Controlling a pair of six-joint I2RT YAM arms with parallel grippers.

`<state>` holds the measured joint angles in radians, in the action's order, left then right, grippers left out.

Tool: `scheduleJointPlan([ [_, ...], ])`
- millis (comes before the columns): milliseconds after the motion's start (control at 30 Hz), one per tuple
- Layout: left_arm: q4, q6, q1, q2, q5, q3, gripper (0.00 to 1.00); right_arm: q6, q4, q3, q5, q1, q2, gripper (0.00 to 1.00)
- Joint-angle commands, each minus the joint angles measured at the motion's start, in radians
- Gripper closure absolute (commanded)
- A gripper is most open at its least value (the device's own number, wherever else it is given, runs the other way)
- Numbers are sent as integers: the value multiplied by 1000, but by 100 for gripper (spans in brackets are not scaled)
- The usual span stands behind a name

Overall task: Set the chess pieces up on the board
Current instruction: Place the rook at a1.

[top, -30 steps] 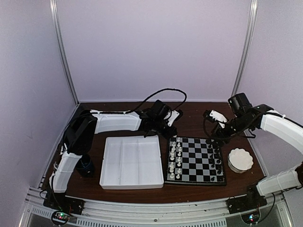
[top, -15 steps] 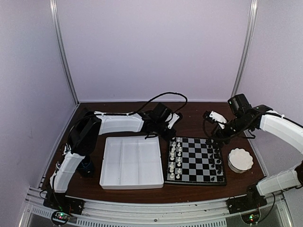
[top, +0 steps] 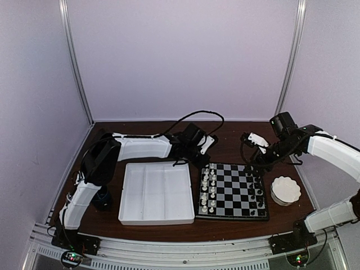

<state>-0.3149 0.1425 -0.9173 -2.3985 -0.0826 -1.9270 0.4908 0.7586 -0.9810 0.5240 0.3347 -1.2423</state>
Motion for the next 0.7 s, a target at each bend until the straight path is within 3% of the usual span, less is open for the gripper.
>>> scheduleJointPlan([
  [0,21,-4,-3,-22,0,-6,88,2,-13,4,19,-9,-3,25],
  [400,-18,6,-3,-36,12,-43,70,1,-12,3,21,-9,-3,25],
  [567,-28,-8,-2,31,66,-46,64,-8,5,-34,7,-11,-9,25],
  [600,-38,-19,-2,58,104,-58,63,-10,12,-52,-5,-14,-11,24],
  [667,-71,-41,4,94,117,-90,60,-24,24,-95,-21,-25,-12,12],
])
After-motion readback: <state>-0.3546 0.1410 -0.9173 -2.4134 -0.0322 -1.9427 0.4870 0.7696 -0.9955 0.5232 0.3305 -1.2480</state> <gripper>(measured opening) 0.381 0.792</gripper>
